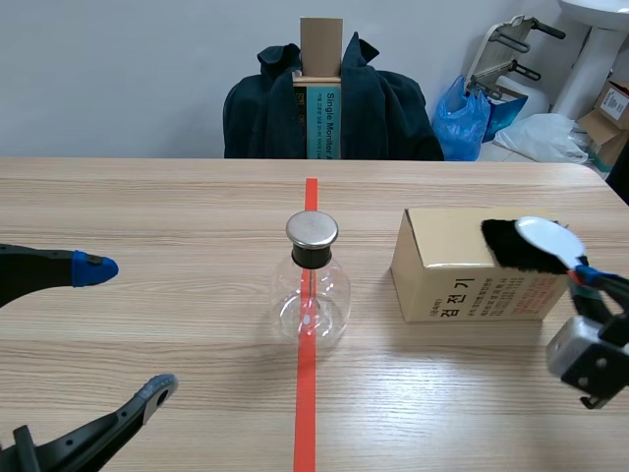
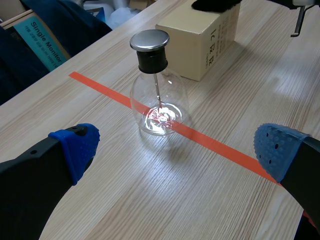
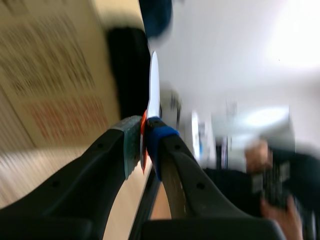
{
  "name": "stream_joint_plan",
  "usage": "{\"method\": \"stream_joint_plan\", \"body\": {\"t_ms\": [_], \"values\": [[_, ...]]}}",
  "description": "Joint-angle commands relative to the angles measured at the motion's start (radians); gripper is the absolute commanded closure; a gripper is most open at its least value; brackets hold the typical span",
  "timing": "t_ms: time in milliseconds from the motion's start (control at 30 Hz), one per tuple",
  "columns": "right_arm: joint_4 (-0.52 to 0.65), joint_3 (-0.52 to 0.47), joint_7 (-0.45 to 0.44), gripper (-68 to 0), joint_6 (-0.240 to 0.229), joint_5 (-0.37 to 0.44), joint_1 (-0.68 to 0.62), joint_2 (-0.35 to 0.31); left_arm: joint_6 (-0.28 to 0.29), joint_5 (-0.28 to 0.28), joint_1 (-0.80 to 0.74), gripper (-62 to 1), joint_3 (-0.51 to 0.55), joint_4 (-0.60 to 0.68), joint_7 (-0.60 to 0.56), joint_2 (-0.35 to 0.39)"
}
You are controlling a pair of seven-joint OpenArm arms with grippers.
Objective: Do the electroscope experiment.
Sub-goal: 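Rub the plate on the fur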
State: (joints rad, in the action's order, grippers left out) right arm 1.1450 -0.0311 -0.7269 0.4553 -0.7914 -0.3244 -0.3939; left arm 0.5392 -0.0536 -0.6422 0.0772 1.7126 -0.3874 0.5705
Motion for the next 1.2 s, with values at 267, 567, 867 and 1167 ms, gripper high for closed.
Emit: {"method": "stream_joint_plan", "body": {"t_ms": [267, 567, 867, 1167], "values": [[0.014, 0.035, 0.053, -0.8, 0.014, -0.015, 0.009, -0.013, -0.002, -0.014, 0.002, -62.3, 0.004, 0.017, -0.013, -0.005], [0.014, 0.054, 0.142, -0.8, 0.043, -0.021, 0.009, -0.028, -0.002, -0.014, 0.002, -62.3, 0.004, 0.017, -0.013, -0.005], [0.014, 0.070, 0.239, -0.8, 0.052, -0.033, 0.009, -0.033, -0.002, -0.014, 0.002, -62.3, 0.004, 0.017, -0.013, -0.005], [0.014, 0.088, 0.285, -0.8, 0.116, -0.030, 0.009, -0.034, -0.002, -0.014, 0.002, -62.3, 0.004, 0.017, -0.013, -0.005]]}}
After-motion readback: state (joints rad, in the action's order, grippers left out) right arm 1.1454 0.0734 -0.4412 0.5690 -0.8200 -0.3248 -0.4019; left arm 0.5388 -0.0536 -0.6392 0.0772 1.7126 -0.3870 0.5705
